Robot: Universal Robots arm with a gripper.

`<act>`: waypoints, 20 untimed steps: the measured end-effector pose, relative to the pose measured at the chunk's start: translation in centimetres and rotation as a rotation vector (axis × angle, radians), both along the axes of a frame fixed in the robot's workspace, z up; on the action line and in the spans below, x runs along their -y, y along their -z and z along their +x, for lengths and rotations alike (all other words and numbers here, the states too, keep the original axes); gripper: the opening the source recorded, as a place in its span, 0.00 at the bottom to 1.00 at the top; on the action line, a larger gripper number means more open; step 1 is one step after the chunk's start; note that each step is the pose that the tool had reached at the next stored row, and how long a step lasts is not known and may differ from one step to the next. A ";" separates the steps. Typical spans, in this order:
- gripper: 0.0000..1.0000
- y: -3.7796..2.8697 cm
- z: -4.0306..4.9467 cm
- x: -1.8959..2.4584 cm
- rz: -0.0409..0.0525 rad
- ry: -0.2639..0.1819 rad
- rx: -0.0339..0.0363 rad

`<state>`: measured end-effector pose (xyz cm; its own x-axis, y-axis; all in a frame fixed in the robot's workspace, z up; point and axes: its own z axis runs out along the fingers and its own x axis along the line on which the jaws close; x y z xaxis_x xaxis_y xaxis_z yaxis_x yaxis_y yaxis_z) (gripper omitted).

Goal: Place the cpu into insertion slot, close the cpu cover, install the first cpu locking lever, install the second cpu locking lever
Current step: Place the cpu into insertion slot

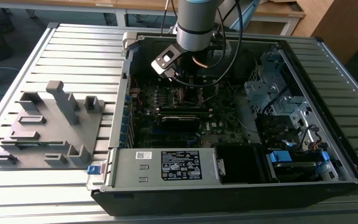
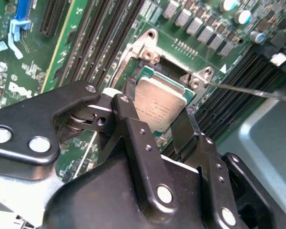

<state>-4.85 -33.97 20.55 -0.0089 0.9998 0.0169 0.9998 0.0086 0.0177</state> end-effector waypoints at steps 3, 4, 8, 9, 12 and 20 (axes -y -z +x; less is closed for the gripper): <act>0.54 0.10 0.13 0.00 -0.0001 0.000 -0.0001; 0.54 0.19 0.13 0.00 -0.0001 0.000 -0.0001; 0.54 0.36 0.13 0.01 -0.0004 0.000 -0.0002; 0.54 0.37 0.13 0.01 -0.0005 0.000 -0.0003; 0.54 0.52 0.14 0.00 -0.0001 0.000 0.0000; 0.54 0.82 0.15 0.00 -0.0002 0.000 0.0000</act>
